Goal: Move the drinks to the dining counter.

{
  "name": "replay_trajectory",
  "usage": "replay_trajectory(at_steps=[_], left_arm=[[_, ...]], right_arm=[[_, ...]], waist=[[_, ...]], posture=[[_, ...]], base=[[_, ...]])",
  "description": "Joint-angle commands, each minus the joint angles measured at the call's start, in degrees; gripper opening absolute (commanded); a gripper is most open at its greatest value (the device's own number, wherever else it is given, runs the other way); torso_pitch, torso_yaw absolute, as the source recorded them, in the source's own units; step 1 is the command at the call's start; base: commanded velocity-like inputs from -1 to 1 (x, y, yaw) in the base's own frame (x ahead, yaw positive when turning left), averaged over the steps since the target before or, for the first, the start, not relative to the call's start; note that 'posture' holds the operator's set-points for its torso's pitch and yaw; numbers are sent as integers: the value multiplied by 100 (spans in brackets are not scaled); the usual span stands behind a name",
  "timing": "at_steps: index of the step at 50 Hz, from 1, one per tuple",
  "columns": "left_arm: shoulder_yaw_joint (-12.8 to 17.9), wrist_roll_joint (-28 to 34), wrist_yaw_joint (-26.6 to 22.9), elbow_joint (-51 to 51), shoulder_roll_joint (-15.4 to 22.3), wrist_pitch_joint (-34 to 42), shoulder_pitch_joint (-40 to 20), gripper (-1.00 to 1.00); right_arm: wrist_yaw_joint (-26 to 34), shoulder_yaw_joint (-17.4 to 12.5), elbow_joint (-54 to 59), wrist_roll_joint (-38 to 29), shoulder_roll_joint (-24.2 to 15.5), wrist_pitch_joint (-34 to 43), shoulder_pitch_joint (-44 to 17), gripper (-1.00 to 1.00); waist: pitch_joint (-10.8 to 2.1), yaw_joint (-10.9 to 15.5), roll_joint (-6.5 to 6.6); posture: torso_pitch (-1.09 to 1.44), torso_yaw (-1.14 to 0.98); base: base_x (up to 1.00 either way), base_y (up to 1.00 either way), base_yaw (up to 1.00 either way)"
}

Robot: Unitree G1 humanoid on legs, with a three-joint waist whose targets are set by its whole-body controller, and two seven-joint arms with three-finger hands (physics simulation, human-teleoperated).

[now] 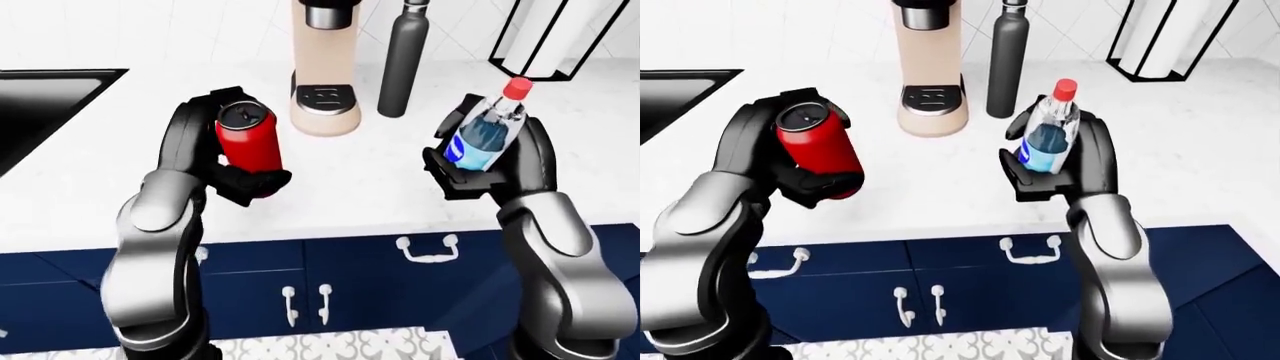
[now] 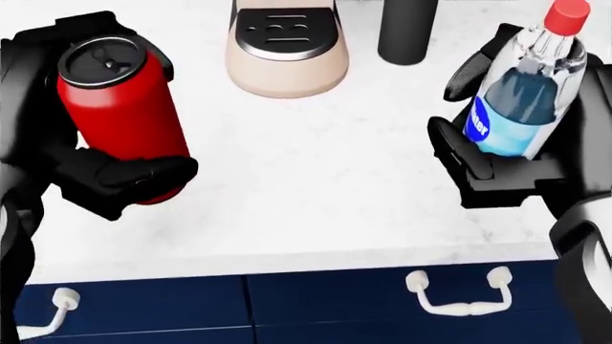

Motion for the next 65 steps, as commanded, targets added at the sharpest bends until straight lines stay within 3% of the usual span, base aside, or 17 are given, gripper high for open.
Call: replay_trajectory(at_steps=[1,5,12,21,23,25,26,28,37,39,41,43,46,48,58,62,65], left_arm=[[5,23,-31,-280,37,138,-127,-100],[49,30,-78,-646,51,430,-84,-100],[-70,99,-150,-1185,131,955,-66,-100],[-59,102,-246,-1625,294,1560,-300,-100],[-43,91,-246,-1614,318,1584,-337,-100],[-39,83,-244,-1655,333,1633,-342,-100],[-42,80,-240,-1661,338,1633,-332,-100],[-81,76,-234,-1721,345,1615,-233,-100],[-114,35,-309,-1987,469,1932,-248,-100],[-74,6,-348,-2027,490,1966,-238,-100],[-65,-1,-338,-2092,510,2104,-328,-100],[-93,-10,-301,-2141,519,2205,-407,-100],[-66,-45,-280,-2074,492,2099,-370,-100],[-51,-59,-263,-2067,466,2019,-300,-100],[-61,-101,-212,-2076,437,1974,-262,-100],[-18,-104,-196,-1939,428,1798,-216,-100],[21,-100,-175,-1932,368,1685,-94,-100]], right_arm=[[15,-35,-286,0,-30,-108,-71,-100],[65,40,-557,-59,75,19,181,-100],[130,-59,-1126,-87,223,376,382,-100],[98,-223,-1651,39,-18,1115,76,-100],[108,-223,-1677,55,-9,1163,48,-100],[119,-272,-1724,88,-22,1253,-8,-100],[118,-297,-1743,106,-26,1299,-38,-100],[113,-378,-1828,173,-44,1430,-89,-100],[59,-326,-1992,314,-87,1658,-210,-100],[50,-270,-1998,301,-86,1641,-190,-100],[79,-313,-2021,317,-96,1665,-185,-100],[110,-340,-2005,325,-120,1644,-178,-100],[130,-304,-1960,324,-126,1590,-155,-100],[142,-290,-1959,326,-148,1640,-210,-100],[199,-152,-1916,198,-68,1505,-121,-100],[224,-107,-1715,140,-68,1359,-184,-100],[251,-74,-1677,113,-56,1323,-193,-100]], waist=[[-119,-1,-6],[-425,-34,42],[-257,-56,-229],[-190,9,-128],[28,41,-65],[-12,214,936],[526,213,527],[20,185,405],[93,249,-441],[-78,165,-864],[202,166,-499],[11,196,-354],[89,94,-30],[-107,110,456],[96,159,-104],[108,55,-742],[194,136,-584]], posture=[[0,0],[0,0],[0,0],[0,0],[0,0],[0,0],[0,0],[0,0],[0,0],[0,0],[0,0],[0,0],[0,0],[0,0],[0,0],[0,0],[0,0]], base=[[0,0,0],[-53,0,0],[-100,8,0],[-88,50,0],[-7,50,50],[0,0,100],[0,0,100],[0,0,100],[0,0,100],[0,0,100],[0,0,100],[0,0,100],[0,0,100],[0,0,100],[0,0,100],[25,0,100],[29,0,100]])
